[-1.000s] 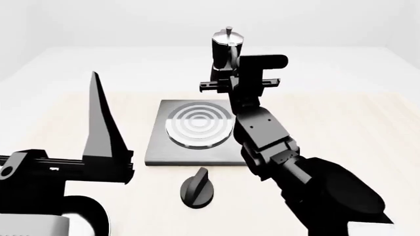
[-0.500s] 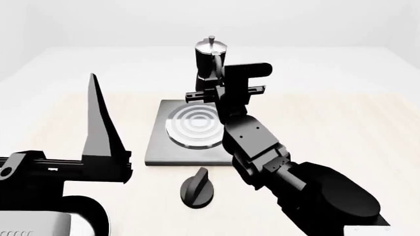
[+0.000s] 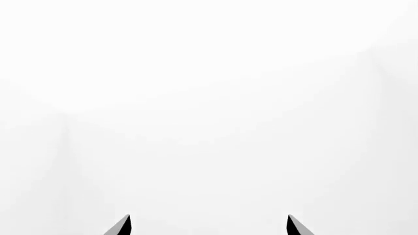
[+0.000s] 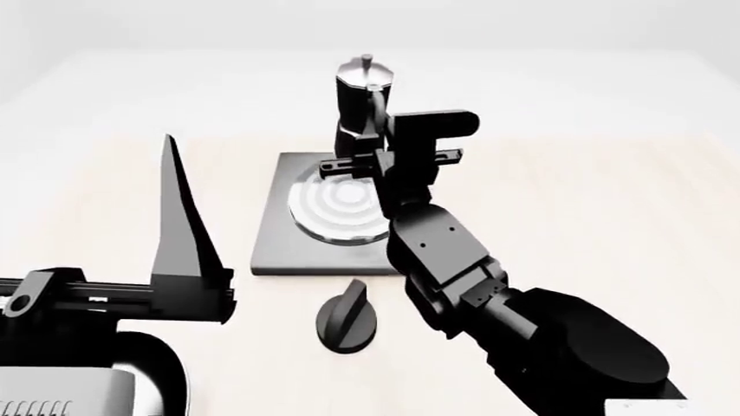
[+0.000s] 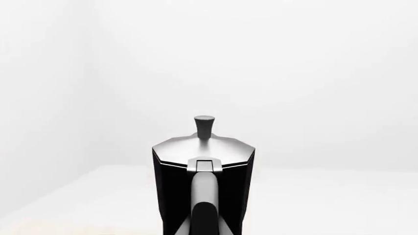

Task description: Turn on the stove and put the moka pot on it.

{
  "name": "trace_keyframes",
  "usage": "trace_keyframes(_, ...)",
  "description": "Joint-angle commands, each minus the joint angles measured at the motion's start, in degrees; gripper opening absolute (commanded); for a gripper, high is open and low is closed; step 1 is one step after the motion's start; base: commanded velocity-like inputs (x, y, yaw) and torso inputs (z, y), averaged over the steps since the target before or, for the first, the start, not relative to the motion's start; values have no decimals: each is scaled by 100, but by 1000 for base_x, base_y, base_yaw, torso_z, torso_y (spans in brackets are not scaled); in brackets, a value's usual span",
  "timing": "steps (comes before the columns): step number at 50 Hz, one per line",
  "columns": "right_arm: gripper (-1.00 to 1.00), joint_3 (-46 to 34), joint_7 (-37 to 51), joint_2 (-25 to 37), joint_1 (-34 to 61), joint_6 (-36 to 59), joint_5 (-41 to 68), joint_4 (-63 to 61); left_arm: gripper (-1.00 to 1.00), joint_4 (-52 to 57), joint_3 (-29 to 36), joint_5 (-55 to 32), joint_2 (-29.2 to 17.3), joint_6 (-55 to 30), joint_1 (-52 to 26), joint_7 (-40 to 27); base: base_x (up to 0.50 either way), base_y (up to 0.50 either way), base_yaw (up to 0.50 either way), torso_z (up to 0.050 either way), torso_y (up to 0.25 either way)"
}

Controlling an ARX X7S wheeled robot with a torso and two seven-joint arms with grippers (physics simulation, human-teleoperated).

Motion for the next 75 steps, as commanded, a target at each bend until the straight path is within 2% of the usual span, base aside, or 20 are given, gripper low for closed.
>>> trace_keyframes(1, -100, 111, 65, -2, 144, -213, -264, -85, 100, -45, -2, 30, 9, 68, 45, 10, 0, 0, 0, 0, -125)
trace_keyframes(56, -100, 114, -1, -2, 116, -388, -444, -113, 100, -118, -77, 85, 26, 246, 155, 62, 0, 0, 0, 1, -121)
trace_keyframes(75, -100, 126, -5, -2, 49, -370, -481, -86, 100, -197, -94, 184, 25, 473, 261, 53, 0, 0, 0, 0, -8)
